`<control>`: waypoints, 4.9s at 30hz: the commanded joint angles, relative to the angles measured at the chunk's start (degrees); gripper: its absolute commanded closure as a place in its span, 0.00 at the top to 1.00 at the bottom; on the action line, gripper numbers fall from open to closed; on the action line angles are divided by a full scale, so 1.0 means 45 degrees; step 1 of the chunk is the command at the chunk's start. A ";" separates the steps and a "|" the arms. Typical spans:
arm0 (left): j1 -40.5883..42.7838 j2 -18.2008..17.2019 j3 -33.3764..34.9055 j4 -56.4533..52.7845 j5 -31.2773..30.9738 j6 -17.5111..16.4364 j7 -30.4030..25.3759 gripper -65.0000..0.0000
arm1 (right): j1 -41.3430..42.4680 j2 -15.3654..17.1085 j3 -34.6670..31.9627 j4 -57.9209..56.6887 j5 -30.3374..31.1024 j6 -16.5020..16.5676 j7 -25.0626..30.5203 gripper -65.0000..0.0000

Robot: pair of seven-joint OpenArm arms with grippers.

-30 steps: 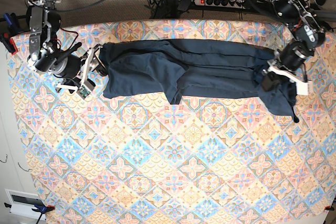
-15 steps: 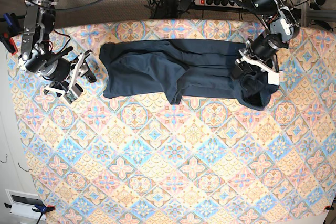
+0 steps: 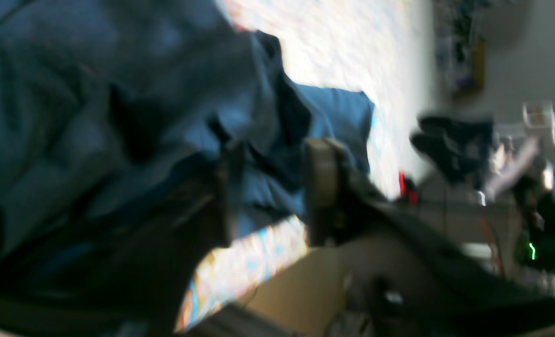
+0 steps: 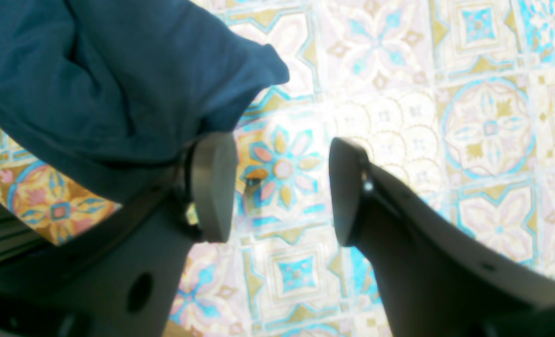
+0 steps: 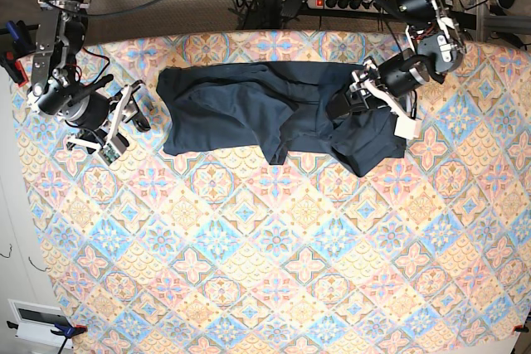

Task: Layout the t-shirt on the table in an organized manner, then fold the t-shirt properly
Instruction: 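Grasp the strip end with the left gripper and fold it toward the middle, then grasp the other strip end with the right gripper, then fold the held end with the right gripper over the shirt toward the left gripper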

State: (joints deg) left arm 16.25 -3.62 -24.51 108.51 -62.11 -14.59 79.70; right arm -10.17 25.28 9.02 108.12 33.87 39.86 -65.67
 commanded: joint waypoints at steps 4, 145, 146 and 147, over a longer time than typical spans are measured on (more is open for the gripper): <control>0.0228 -0.1140 -0.0111 0.0786 -0.1642 -0.0030 0.0066 0.49 | 0.0161 0.0234 0.0116 0.0209 0.0200 0.0032 0.0244 0.46; -0.1570 -0.3152 -0.1478 -0.2496 -0.1544 -0.0030 -0.1409 0.42 | 0.3482 -0.1837 0.2656 -0.7117 0.2642 0.0032 -0.0674 0.01; -0.1550 -0.3152 -0.1478 -0.2496 -0.1544 -0.0030 -0.1409 0.42 | 0.3697 -0.1759 0.2734 -0.7117 0.2428 0.0032 -0.0674 0.01; -0.1531 -0.3152 -0.1478 -0.2496 -0.1544 -0.0030 -0.1409 0.42 | 0.3873 -0.1622 0.2793 -0.7117 0.2291 0.0032 -0.0635 0.01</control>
State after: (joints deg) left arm 9.74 -17.02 -30.89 96.44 -67.72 -14.39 74.13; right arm 6.61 17.54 21.52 75.37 43.35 39.62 -68.84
